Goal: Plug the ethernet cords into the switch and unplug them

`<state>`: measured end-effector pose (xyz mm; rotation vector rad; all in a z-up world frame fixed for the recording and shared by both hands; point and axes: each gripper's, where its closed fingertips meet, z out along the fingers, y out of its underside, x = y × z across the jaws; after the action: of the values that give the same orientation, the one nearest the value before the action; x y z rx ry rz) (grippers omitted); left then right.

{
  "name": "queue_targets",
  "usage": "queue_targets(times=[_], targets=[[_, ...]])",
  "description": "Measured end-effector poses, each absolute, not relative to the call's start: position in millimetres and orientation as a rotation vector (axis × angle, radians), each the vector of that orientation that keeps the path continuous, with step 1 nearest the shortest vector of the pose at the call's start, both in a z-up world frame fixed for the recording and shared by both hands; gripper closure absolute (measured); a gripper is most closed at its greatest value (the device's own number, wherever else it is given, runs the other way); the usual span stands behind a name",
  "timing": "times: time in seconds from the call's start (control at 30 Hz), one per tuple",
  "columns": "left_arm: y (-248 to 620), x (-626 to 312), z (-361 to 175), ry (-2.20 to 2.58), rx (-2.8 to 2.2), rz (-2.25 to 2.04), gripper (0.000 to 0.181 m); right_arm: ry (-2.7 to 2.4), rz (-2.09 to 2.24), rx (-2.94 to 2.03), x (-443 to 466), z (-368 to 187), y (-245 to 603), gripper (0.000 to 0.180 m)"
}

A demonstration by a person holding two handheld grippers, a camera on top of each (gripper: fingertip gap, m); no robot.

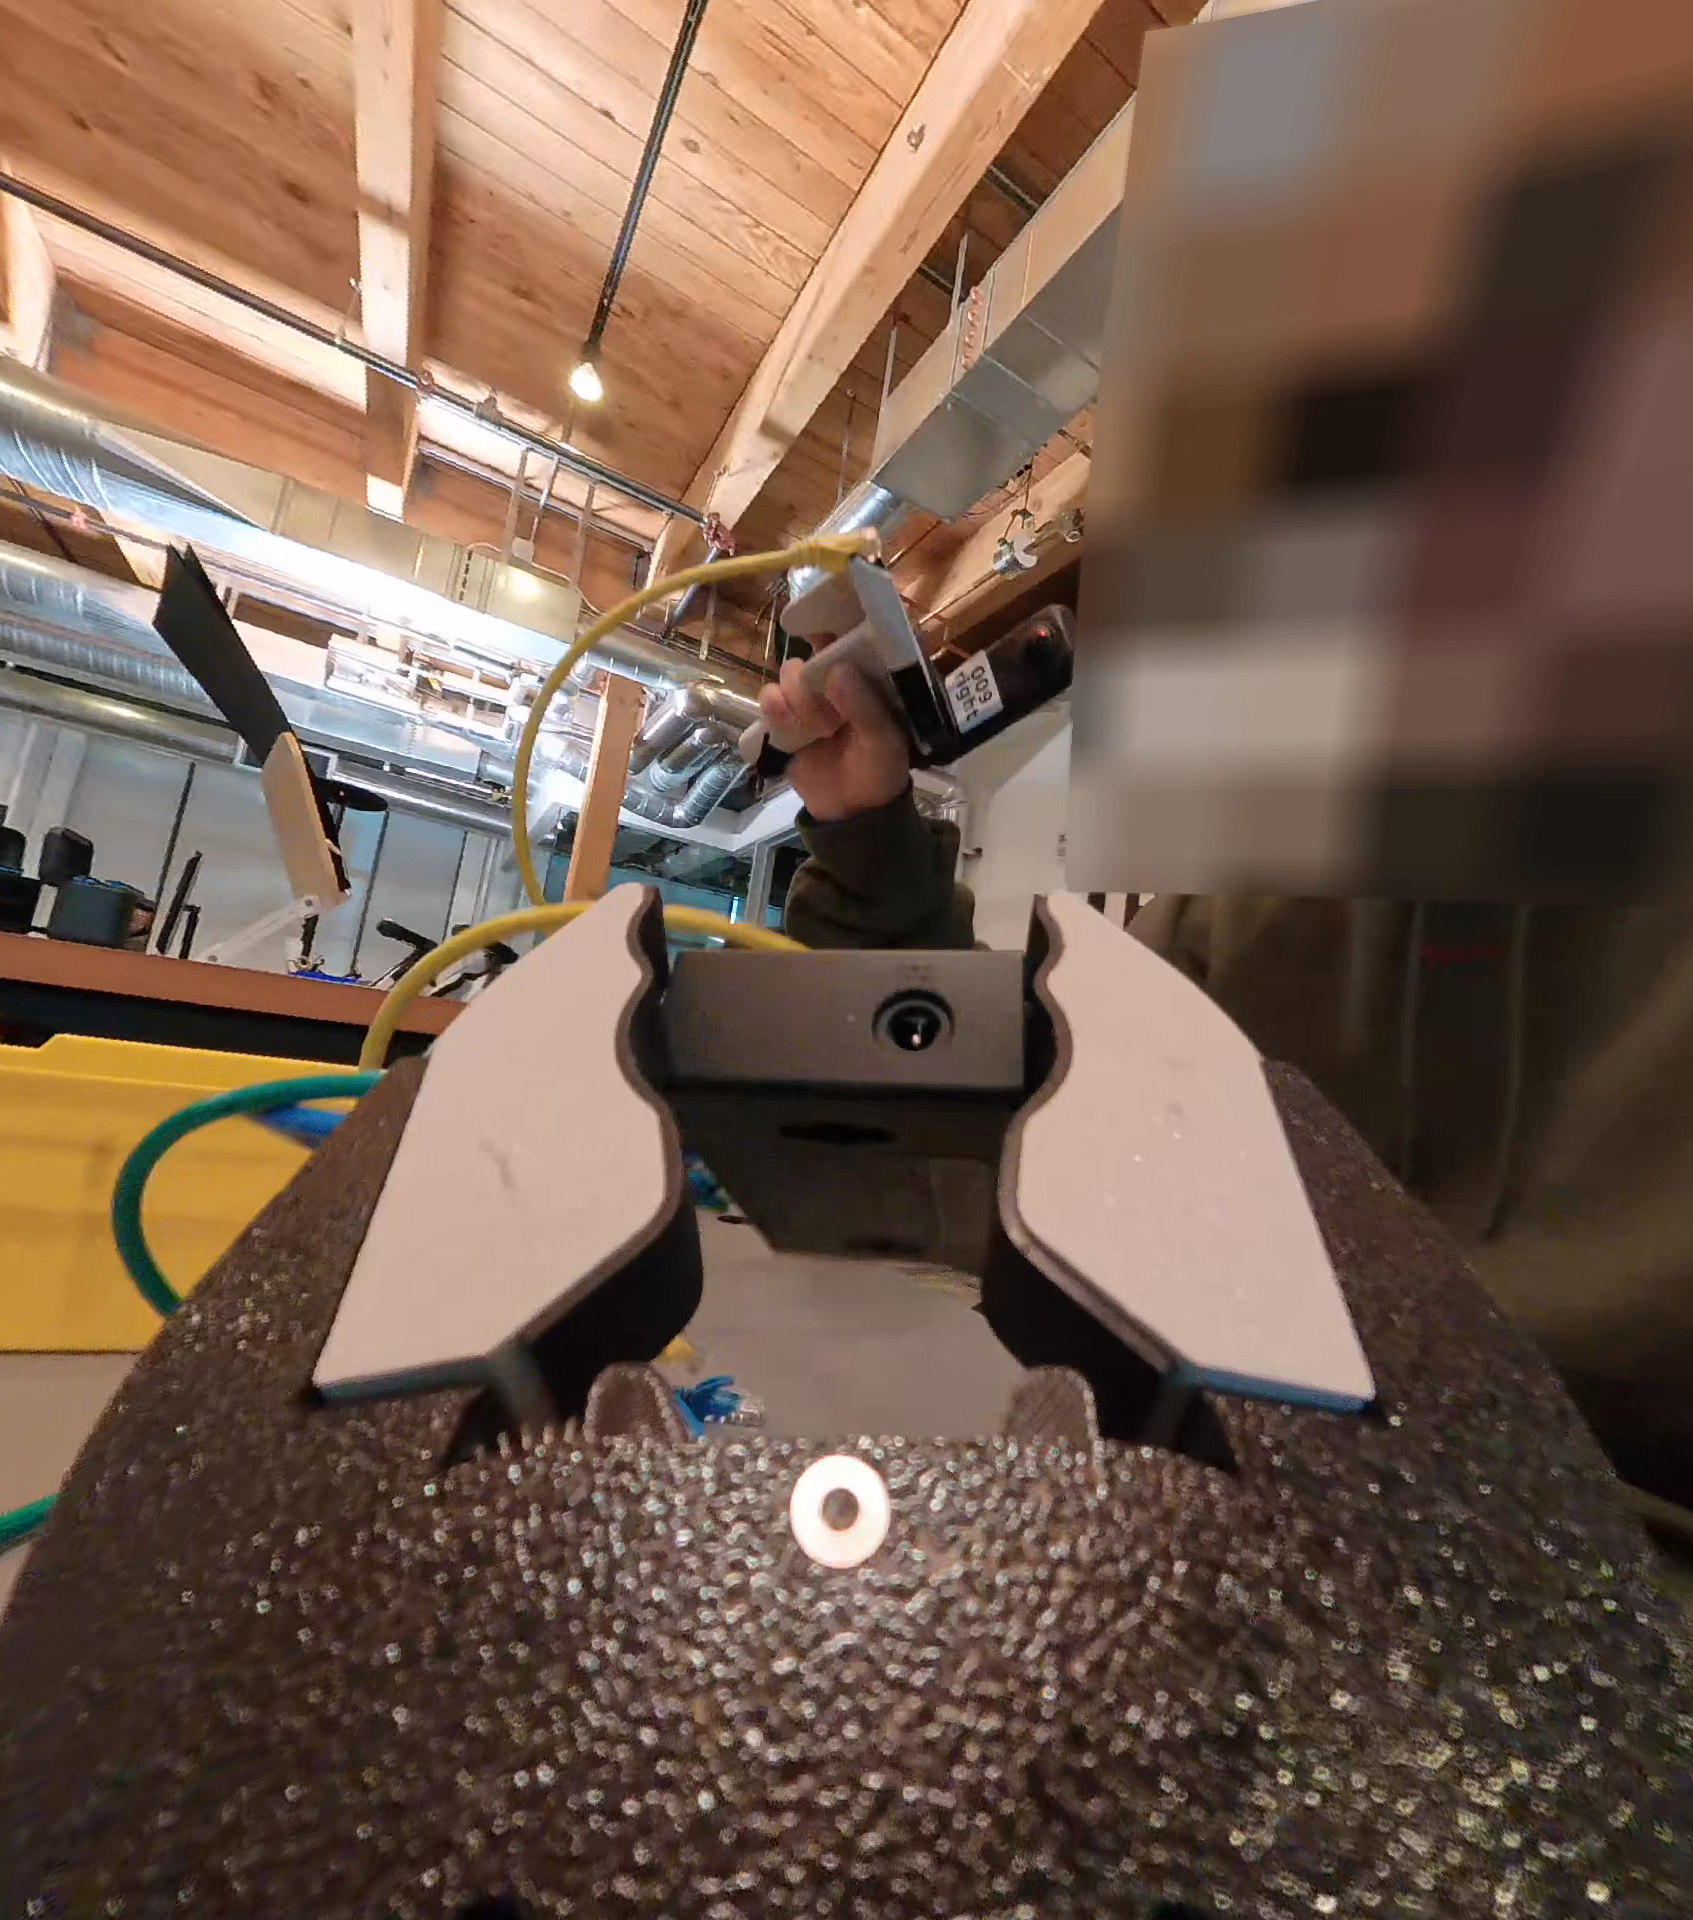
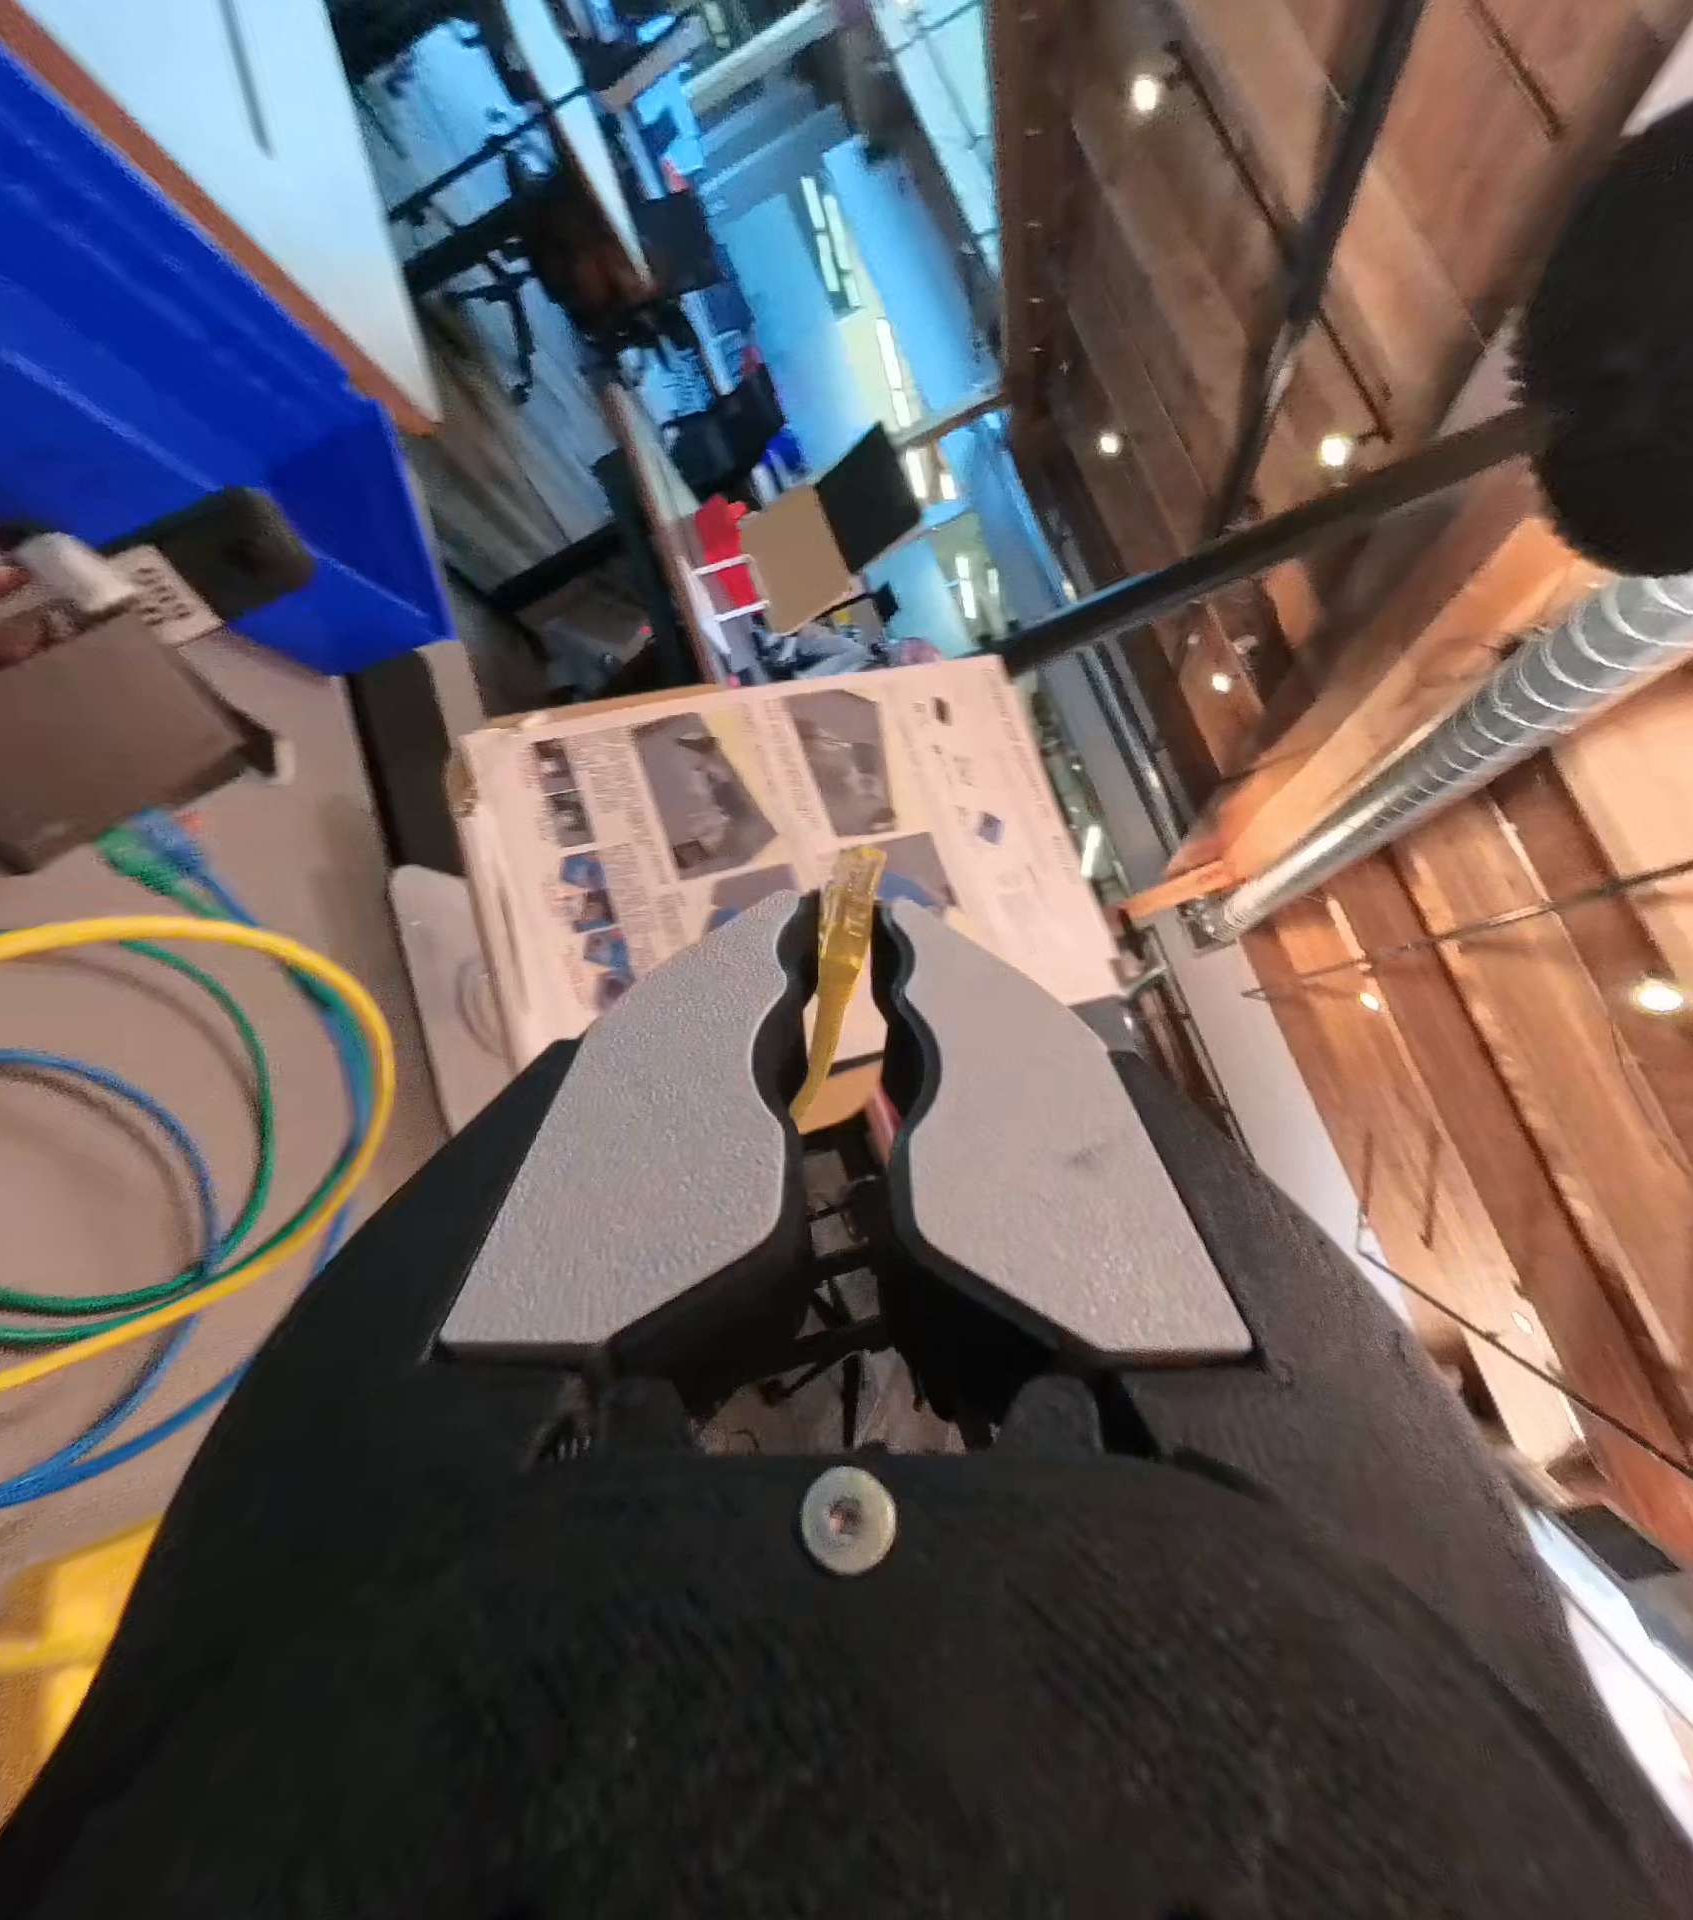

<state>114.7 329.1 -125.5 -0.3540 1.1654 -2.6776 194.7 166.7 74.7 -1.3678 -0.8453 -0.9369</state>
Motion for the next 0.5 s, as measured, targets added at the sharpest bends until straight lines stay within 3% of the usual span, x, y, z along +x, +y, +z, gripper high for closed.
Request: queue_targets(times=[0.23, 0.5], targets=[[327, 111, -126, 1.185, -0.319, -2.680, 0.118, -0.627, -1.337, -1.438, 311, 124, 151, 0.170], [313, 108, -132, 1.306, -0.289, -2.679, 0.118, -0.453, -1.238, -1.550, 387, 82, 153, 0.170]])
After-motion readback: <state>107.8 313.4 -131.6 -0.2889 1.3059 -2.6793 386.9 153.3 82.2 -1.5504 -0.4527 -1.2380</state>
